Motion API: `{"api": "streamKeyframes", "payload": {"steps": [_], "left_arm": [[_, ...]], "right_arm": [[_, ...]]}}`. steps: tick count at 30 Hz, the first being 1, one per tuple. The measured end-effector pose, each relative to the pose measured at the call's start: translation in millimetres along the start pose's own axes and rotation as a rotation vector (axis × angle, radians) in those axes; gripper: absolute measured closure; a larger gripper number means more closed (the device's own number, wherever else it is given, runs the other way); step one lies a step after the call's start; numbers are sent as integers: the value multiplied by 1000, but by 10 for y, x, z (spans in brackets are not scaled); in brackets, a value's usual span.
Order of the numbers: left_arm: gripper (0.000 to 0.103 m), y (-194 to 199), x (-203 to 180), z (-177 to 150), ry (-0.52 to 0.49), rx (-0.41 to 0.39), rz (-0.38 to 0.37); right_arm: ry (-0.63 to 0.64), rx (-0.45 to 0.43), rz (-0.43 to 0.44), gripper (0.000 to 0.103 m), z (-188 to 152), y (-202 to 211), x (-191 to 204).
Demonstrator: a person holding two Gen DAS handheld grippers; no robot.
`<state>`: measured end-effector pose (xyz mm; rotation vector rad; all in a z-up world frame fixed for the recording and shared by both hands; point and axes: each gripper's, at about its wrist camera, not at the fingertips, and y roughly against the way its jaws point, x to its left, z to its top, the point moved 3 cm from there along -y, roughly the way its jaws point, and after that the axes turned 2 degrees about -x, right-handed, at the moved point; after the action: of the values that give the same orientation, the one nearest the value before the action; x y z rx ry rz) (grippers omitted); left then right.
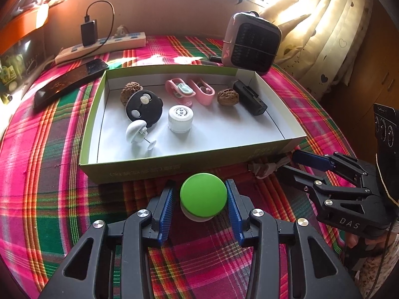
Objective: Organize objects
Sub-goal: 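Close the left gripper on the green mushroom-shaped object, then close the right gripper on the white USB cable while the left gripper holds the mushroom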
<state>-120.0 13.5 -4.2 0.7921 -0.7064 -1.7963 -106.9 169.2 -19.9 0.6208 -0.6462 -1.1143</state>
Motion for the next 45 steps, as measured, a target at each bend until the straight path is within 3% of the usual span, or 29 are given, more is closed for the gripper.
{"api": "streamKeyframes", "payload": {"steps": [22,32,45], "left_arm": [[65,125,190,-9,30,-22,7],[65,98,175,-5,21,-16,10],[65,61,147,26,20,-13,18]], "right_arm": [[197,76,140,52,-181,40,481],[217,59,32,52,-63,-95,501],[238,40,-11,52,8,-206,589]]}}
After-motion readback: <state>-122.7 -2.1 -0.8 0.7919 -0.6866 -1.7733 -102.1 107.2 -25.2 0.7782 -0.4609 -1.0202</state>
